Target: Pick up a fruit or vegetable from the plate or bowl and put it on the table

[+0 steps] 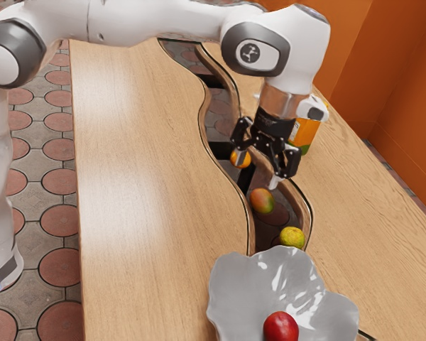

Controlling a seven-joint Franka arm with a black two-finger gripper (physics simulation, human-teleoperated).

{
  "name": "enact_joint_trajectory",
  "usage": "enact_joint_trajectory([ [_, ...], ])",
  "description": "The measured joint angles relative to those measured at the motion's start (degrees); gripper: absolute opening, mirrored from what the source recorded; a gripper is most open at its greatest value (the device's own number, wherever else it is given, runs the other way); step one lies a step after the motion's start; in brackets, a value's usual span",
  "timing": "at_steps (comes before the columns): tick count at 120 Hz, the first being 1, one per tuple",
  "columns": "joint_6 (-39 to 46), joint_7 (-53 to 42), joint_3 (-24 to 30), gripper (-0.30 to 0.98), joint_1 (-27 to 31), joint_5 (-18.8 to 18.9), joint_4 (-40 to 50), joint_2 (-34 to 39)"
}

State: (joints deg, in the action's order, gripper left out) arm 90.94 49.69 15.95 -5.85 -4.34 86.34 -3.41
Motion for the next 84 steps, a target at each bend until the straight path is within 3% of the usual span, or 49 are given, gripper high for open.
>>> enact_joint_trajectory([
  [20, 10.54, 8.49, 5.43, 0.68, -11.67, 2.11, 0.06, -5.46],
  [45, 18.94, 16.59, 5.66, 0.69, -10.38, 3.01, -0.58, -12.35],
  [84, 24.34, 25.43, 5.5, 0.69, -12.13, 2.55, 4.69, -11.69],
])
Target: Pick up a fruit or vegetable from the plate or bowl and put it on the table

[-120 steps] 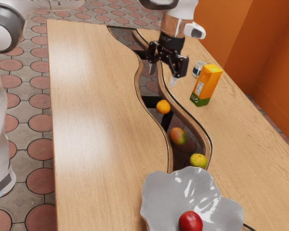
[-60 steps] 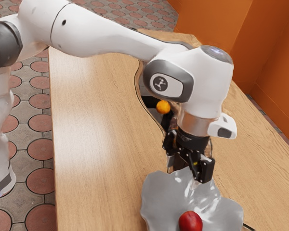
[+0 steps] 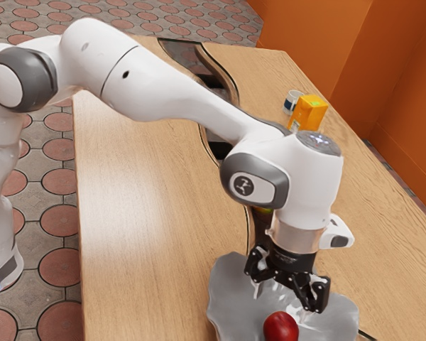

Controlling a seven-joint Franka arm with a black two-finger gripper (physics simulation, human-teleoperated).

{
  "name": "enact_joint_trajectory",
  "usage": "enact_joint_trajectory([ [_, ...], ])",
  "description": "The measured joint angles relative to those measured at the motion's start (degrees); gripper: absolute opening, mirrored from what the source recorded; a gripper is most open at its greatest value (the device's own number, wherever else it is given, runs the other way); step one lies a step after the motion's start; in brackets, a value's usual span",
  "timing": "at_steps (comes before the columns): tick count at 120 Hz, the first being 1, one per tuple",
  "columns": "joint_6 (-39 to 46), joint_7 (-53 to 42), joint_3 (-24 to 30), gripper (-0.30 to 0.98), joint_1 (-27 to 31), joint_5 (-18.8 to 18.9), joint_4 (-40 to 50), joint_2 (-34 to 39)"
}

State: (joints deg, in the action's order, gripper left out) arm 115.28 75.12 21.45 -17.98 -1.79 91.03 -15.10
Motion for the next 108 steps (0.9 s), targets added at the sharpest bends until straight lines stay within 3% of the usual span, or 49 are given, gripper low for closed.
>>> enact_joint_trajectory([
  [40, 2.02, 5.58, -2.97, 0.69, -0.36, -0.24, 0.91, -0.89],
  [108, 4.36, 10.04, -3.17, 0.69, -0.77, 0.02, 0.14, -5.83],
])
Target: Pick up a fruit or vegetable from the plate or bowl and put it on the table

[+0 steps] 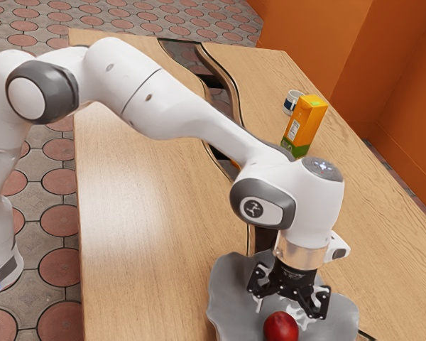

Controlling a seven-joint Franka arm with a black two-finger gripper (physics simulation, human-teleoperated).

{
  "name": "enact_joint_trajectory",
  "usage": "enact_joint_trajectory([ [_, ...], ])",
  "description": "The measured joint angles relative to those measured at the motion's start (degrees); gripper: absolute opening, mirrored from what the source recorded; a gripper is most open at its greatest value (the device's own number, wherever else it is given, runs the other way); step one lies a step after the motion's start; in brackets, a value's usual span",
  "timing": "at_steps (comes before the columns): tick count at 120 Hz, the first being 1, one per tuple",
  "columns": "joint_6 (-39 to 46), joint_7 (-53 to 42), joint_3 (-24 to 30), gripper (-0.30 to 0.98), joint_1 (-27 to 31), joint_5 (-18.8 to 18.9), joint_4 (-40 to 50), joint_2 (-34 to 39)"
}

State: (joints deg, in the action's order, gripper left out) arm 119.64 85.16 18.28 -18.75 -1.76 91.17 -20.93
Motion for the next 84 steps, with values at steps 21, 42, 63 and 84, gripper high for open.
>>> enact_joint_trajectory([
  [21, 1.12, 0.7, 0.0, 0.69, -0.46, 0.06, -0.72, -1.49],
  [42, 1.97, 1.24, 0.0, 0.69, -0.49, 0.09, -0.87, -2.6],
  [63, 2.69, 1.69, 0.0, 0.69, -1.03, 0.09, -0.88, -3.02],
  [84, 3.28, 2.09, -0.07, 0.53, -0.89, -0.02, -0.82, -3.05],
])
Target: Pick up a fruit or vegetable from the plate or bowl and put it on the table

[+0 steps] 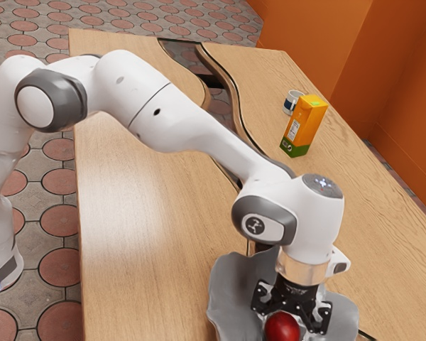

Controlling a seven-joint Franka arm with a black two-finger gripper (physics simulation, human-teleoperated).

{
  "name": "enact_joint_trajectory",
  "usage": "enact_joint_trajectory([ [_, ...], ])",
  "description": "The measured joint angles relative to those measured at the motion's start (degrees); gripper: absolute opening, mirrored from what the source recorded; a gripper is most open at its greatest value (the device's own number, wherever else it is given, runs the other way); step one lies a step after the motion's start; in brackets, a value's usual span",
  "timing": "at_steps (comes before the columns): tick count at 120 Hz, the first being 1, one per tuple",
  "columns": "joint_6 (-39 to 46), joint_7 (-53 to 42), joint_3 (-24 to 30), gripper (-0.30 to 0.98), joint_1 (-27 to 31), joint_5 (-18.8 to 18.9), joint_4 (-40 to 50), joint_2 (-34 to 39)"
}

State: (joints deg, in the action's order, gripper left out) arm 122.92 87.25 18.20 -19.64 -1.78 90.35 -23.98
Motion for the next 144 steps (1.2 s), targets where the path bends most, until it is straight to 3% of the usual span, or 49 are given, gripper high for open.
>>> enact_joint_trajectory([
  [17, 0.13, 0.49, 0.0, 0.33, -0.14, -1.06, 0.01, 0.09],
  [39, 0.08, 1.25, 0.0, 0.32, -0.86, -1.28, 0.01, 2.62],
  [64, -0.72, 2.68, 1.87, 0.29, -5.86, -1.41, -1.08, 9.92],
  [102, 0.1, 5.46, 3.96, 0.25, -15.69, -0.95, -13.46, -1.36],
  [111, 1.16, 5.93, 3.92, 0.43, -16.19, 1.13, -13.17, -1.81],
  [130, 3.07, 6.93, 0.94, 0.6, -16.09, 3.67, -11.38, 0.19],
  [144, -4.92, 11.88, -3.6, 0.65, -13.13, 3.72, -10.37, 11.84],
])
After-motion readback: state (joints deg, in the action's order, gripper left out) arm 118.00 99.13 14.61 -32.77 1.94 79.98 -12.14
